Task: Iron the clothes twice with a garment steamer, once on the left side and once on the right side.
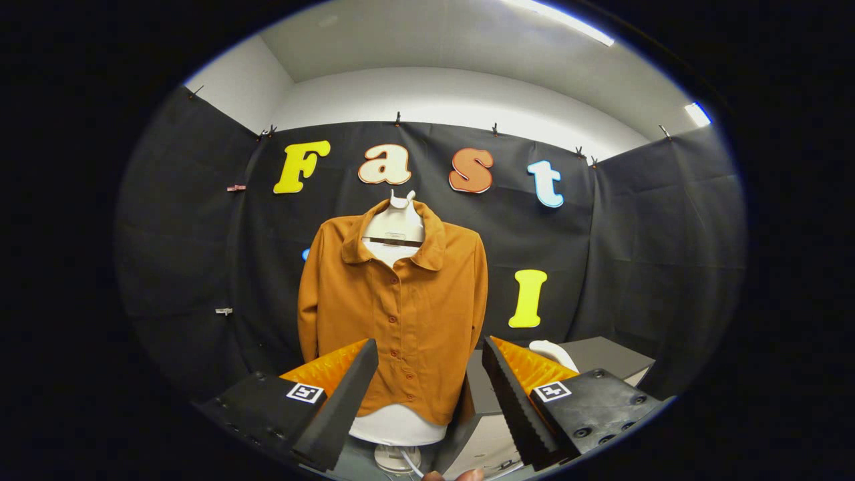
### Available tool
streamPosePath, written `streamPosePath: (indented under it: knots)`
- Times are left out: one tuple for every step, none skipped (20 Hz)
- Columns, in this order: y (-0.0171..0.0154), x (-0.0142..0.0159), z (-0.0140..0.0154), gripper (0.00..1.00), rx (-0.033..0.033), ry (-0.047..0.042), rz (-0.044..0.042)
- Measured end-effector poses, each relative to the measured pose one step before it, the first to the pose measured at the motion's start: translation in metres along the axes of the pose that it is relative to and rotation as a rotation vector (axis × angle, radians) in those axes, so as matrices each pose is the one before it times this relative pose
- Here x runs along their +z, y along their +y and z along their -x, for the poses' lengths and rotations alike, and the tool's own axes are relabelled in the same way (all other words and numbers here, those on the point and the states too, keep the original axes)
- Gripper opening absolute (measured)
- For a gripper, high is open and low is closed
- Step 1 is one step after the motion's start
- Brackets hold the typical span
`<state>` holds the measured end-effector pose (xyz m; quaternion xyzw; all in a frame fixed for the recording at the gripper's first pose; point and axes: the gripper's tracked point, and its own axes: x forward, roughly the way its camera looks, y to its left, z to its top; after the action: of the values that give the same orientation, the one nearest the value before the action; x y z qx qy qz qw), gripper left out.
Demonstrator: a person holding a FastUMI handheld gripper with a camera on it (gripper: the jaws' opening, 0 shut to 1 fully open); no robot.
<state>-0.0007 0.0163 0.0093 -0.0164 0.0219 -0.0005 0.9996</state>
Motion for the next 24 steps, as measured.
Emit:
streamPosePath:
  knots:
    - [0.00122, 0.00211, -0.00063, 0.98, 0.00448, 0.0065, 0.00555]
    - [-0.00243, 0.00134, -0.00243, 0.98, 0.00098, -0.00129, 0.00526]
    - [-0.00192, 0.00083, -0.00083, 0.98, 0.00194, 0.00557, 0.00025]
    - [-0.00256, 0.00084, -0.00103, 0.98, -0.00169, -0.00359, -0.00783]
    - [-0.00751, -0.00065, -0.00247, 0.98, -0.01825, -0.00237, -0.0088]
    - [-0.00829, -0.00286, -0.00414, 0.98, -0.01524, 0.00295, -0.00158]
    - [-0.00627, -0.00281, -0.00258, 0.98, -0.0125, 0.00791, 0.00573]
    - [-0.00854, -0.00283, -0.00309, 0.98, -0.01724, 0.01063, 0.00438]
    - [-0.01034, -0.00175, -0.00433, 0.98, -0.01052, 0.01356, -0.00748]
    - [-0.00978, -0.00013, -0.00389, 0.98, -0.00927, 0.01507, -0.0107]
    - [-0.01034, -0.00013, -0.00458, 0.98, -0.00175, 0.0185, -0.00147]
    - [-0.01227, 0.00136, -0.00668, 0.98, -0.01161, 0.0154, 0.00836]
    - [-0.01543, -0.00053, -0.00689, 0.98, -0.01134, 0.02214, 0.01338]
    - [-0.01394, -0.00315, -0.00638, 0.98, -0.0024, 0.02579, 0.0139]
    - [-0.01213, -0.00164, -0.00811, 0.98, -0.00299, 0.02495, 0.01308]
    - [-0.01464, -0.00085, -0.01039, 0.98, -0.00144, 0.023, 0.01068]
    - [-0.01439, -0.00196, -0.01191, 0.98, -0.00096, 0.03099, 0.00092]
    - [-0.01078, -0.00308, -0.01201, 0.98, 0.01488, 0.0285, -0.01077]
    - [-0.01319, -0.00681, -0.01249, 0.98, 0.00162, 0.04757, -0.00654]
    - [-0.01391, -0.00667, -0.01356, 0.98, 0.00208, 0.03788, -0.00146]
    - [-0.01398, -0.00496, -0.01387, 0.98, -0.00376, 0.03625, 0.00167]
    - [-0.01243, -0.00557, -0.01479, 0.99, 0.00013, 0.03896, 0.00121]
    - [-0.0124, -0.00563, -0.01394, 0.99, -0.00341, 0.0348, -0.00945]
    - [-0.00943, -0.00608, -0.01368, 0.99, 0.00317, 0.03942, -0.00419]
